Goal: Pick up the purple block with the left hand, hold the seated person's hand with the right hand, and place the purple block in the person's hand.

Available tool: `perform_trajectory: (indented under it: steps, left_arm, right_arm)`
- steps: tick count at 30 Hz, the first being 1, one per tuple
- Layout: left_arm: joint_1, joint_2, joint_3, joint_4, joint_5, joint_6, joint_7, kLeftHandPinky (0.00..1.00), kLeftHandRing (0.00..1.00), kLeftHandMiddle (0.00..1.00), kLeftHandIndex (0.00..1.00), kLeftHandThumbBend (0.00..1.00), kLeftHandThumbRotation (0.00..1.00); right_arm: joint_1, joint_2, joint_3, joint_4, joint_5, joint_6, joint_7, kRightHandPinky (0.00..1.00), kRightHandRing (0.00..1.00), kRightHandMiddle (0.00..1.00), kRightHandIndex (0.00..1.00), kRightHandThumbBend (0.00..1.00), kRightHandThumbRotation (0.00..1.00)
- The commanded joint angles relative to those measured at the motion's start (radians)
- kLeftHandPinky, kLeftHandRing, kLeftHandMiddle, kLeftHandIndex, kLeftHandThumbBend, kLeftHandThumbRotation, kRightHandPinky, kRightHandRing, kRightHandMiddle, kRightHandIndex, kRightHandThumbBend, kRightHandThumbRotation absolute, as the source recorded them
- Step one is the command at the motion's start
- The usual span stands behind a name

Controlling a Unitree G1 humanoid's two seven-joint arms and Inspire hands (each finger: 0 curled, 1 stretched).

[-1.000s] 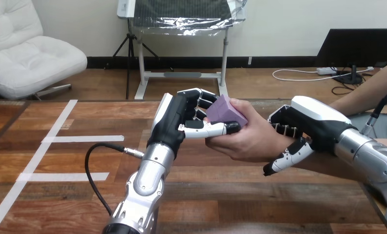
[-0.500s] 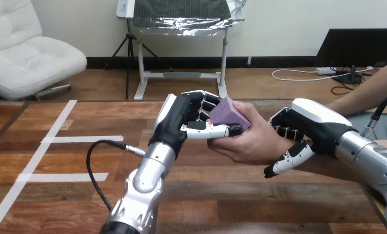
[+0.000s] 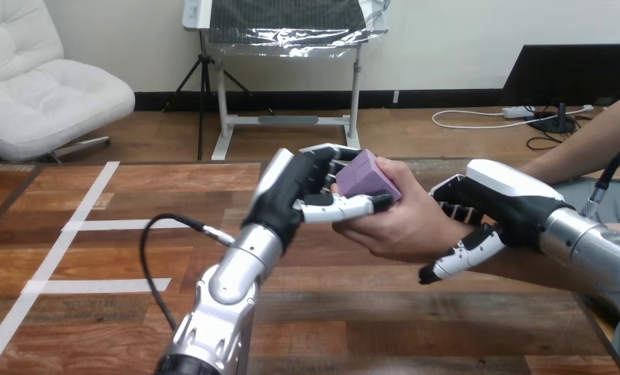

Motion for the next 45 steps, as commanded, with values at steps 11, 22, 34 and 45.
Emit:
perform_trajectory:
  steps: [11,22,34,45]
  left_arm:
    - [0.018,0.014,-0.029,-0.1,0.02,-0.017,0.009,0.79,0.86,0.86,0.81,0.97,0.85]
    - [0.039,0.024,-0.025,-0.136,0.024,-0.032,0.027,0.8,0.88,0.87,0.83,1.0,0.93]
    - [0.093,0.048,-0.022,-0.232,0.046,-0.051,0.071,0.71,0.83,0.84,0.82,0.89,1.0]
    - [0.154,0.087,-0.009,-0.36,0.056,-0.034,0.073,0.77,0.83,0.84,0.81,0.83,1.0]
  right_arm:
    - [-0.019,0.004,-0.023,-0.033,0.036,0.038,0.081,0.68,0.86,0.87,0.89,1.0,0.55]
    - [-0.018,0.001,-0.022,-0.063,0.028,0.094,0.131,0.72,0.92,0.95,0.94,1.0,0.54]
    - [-0.007,-0.004,-0.025,-0.134,0.018,0.212,0.193,0.79,0.98,0.99,0.98,1.0,0.5]
    - [0.022,-0.009,-0.023,-0.219,-0.036,0.31,0.18,0.8,0.99,0.98,0.98,1.0,0.48]
